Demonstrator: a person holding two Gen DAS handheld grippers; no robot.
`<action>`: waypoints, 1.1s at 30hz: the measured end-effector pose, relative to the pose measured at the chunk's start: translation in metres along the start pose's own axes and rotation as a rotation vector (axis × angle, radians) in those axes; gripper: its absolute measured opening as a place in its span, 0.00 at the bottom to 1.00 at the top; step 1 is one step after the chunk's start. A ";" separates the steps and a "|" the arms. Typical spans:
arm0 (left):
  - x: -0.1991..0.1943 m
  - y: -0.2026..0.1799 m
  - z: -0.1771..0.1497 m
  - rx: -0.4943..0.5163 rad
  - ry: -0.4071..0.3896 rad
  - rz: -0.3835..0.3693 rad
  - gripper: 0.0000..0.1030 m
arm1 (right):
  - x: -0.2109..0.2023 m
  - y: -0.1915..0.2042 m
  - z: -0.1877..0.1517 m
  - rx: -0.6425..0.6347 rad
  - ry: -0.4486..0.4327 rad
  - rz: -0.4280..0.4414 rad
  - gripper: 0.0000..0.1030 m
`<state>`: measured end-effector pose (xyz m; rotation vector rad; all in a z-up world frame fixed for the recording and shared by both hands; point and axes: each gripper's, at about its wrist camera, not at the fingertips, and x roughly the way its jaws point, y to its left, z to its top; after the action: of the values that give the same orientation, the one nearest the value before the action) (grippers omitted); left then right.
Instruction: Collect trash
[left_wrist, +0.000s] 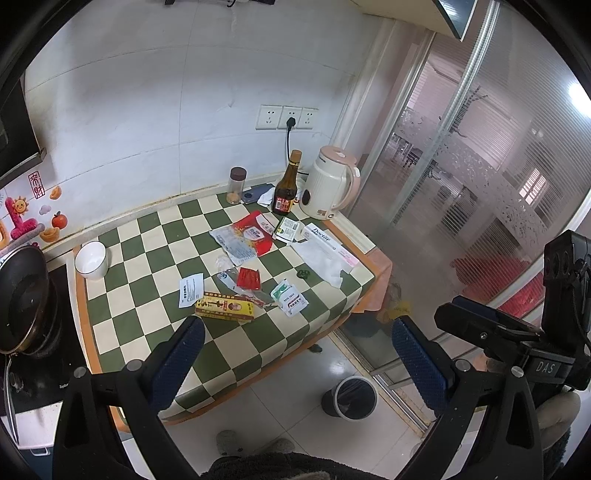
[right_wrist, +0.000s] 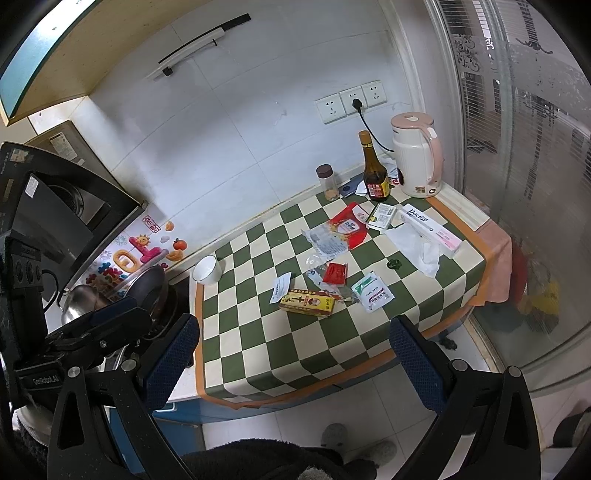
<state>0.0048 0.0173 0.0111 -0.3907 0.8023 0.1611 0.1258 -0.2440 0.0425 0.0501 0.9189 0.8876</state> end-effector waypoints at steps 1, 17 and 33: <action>0.000 0.001 0.001 -0.001 0.001 0.000 1.00 | 0.000 -0.001 0.000 0.001 0.000 0.000 1.00; -0.001 -0.002 -0.002 0.003 0.000 0.000 1.00 | 0.001 0.000 -0.001 0.000 0.002 0.003 1.00; 0.000 -0.003 -0.004 0.003 0.002 0.000 1.00 | 0.005 0.008 -0.001 0.002 0.003 -0.006 1.00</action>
<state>0.0026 0.0125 0.0094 -0.3880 0.8049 0.1598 0.1211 -0.2357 0.0417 0.0479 0.9223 0.8812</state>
